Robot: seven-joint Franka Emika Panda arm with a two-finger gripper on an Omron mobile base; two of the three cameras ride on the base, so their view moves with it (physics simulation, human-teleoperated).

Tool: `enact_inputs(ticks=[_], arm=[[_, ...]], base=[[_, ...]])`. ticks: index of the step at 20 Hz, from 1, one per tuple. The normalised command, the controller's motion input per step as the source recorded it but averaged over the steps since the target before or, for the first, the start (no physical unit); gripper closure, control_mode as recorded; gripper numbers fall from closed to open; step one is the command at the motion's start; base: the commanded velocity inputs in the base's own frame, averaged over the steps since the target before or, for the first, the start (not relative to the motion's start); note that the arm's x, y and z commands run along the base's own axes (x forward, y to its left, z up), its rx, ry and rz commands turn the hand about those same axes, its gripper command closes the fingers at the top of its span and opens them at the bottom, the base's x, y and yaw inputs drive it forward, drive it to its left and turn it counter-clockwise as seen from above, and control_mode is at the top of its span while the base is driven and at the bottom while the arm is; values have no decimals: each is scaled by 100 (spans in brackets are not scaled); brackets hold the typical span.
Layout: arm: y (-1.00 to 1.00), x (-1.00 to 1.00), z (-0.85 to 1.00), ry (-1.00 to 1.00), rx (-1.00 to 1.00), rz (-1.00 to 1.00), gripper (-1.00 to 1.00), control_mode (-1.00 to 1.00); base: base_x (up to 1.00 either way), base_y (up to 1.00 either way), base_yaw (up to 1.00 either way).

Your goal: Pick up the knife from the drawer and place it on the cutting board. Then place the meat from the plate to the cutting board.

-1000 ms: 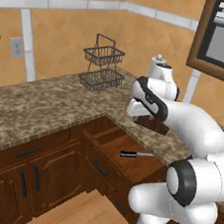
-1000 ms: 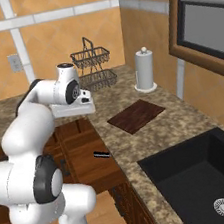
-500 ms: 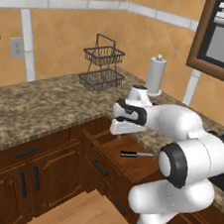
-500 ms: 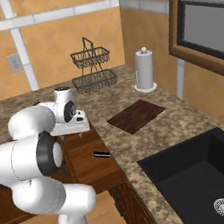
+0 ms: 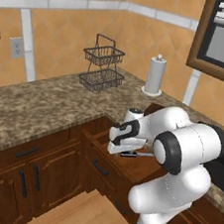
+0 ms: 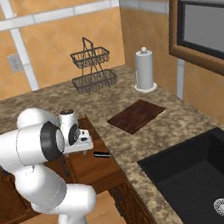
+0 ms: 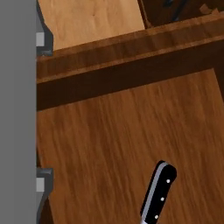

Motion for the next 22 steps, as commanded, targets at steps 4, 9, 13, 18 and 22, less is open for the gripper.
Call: enact_inputs(ticks=[4, 9, 13, 18, 22], arm=[[-8, 0, -55, -18, 0, 0, -100, -100], [12, -2, -73, -2, 2, 0, -100, -100], [45, -20, -56, 1, 12, 5, -100, -100], [98, -97, -24, 0, 9, 9, -100, -100], [100, -100, -20, 0, 0, 7, -100, -100]], base=[[0, 0, 0], [0, 0, 0], [0, 0, 0], [0, 0, 0], [0, 0, 0]])
